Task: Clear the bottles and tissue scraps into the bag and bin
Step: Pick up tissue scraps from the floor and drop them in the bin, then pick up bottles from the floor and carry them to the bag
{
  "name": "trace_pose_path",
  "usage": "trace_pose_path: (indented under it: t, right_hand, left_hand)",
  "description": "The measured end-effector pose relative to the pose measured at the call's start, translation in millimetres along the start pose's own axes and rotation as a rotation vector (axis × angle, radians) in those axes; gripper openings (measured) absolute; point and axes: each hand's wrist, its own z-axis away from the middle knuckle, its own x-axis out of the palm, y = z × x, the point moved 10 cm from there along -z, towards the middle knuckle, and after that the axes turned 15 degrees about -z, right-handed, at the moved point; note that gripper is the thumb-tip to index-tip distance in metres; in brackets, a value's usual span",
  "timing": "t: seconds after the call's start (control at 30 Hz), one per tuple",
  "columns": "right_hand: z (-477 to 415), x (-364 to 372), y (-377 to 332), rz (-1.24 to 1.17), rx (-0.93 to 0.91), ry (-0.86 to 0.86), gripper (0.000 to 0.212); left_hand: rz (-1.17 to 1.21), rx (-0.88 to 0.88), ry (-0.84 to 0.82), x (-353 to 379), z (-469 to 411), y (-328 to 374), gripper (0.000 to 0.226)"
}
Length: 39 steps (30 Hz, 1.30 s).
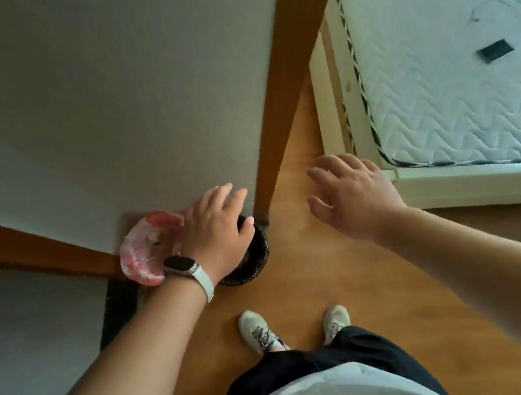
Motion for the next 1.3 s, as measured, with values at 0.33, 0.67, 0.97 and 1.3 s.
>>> trace_pose_path:
  t: [0.33, 0.67, 0.97, 1.3]
  right_hand:
    - [111.6, -64.8, 123.4, -0.029, 0.235, 0.085, 0.052]
    - [284.7, -114.8, 278.2, -0.053, 0.437, 0.245, 0.057]
    - [437.0, -133.9, 408.9, -0.095, 0.633, 0.365, 0.055]
    - [553.5, -151.0, 512.8, -0.159, 0.894, 0.555, 0.051]
  left_hand:
    - [-0.099, 0.345, 0.109, -69.6, -35.5, 168.6, 0.051]
    - [-0.087, 0.629, 0.184, -94.5, -18.2, 404.1, 0.048]
    - [-0.097, 0.826, 0.232, -98.5, 6.4, 604.7, 0.05]
    - [-0.076, 1.055, 0.274, -106.5, 9.0, 775.5, 0.045]
